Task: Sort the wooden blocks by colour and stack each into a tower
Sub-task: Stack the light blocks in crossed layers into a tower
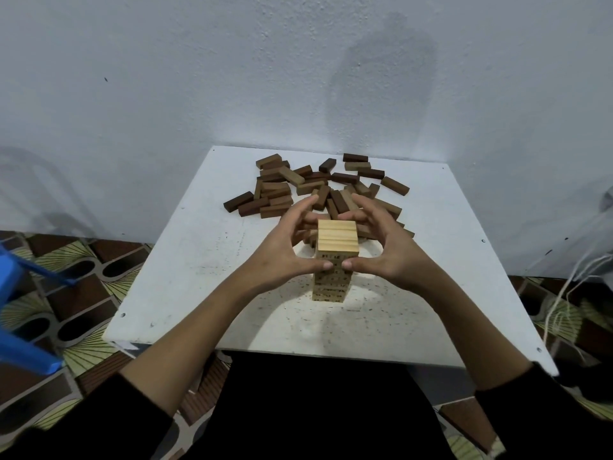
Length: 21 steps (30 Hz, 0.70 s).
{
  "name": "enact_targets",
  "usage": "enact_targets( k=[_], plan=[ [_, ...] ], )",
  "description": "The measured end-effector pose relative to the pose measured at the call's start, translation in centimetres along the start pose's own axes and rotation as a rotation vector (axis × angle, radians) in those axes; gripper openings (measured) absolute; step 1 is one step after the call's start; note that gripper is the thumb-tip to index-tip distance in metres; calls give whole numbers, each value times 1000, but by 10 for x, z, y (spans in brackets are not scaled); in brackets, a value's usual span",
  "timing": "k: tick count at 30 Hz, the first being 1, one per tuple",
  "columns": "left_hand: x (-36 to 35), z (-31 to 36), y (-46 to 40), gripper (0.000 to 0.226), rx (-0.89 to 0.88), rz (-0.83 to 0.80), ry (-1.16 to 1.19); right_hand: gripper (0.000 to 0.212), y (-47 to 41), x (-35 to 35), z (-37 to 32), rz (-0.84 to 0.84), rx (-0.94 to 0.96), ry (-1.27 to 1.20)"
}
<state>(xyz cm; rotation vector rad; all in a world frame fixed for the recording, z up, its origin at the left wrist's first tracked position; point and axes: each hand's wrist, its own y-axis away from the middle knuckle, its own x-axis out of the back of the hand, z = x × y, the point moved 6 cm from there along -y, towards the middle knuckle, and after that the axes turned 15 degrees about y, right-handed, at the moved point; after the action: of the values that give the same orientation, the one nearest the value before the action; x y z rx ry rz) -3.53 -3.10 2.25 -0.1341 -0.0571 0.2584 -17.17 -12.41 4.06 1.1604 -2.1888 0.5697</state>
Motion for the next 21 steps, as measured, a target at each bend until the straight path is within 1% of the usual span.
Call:
enact_targets(
  k=[6,21],
  plan=[
    [0,3,-2,96,-27,16,-63,94,-4,-3,0,3,9,47],
    [-2,3,-1,98,-32,19,-28,90,-4,-1,-3,19,27,60]
  ],
)
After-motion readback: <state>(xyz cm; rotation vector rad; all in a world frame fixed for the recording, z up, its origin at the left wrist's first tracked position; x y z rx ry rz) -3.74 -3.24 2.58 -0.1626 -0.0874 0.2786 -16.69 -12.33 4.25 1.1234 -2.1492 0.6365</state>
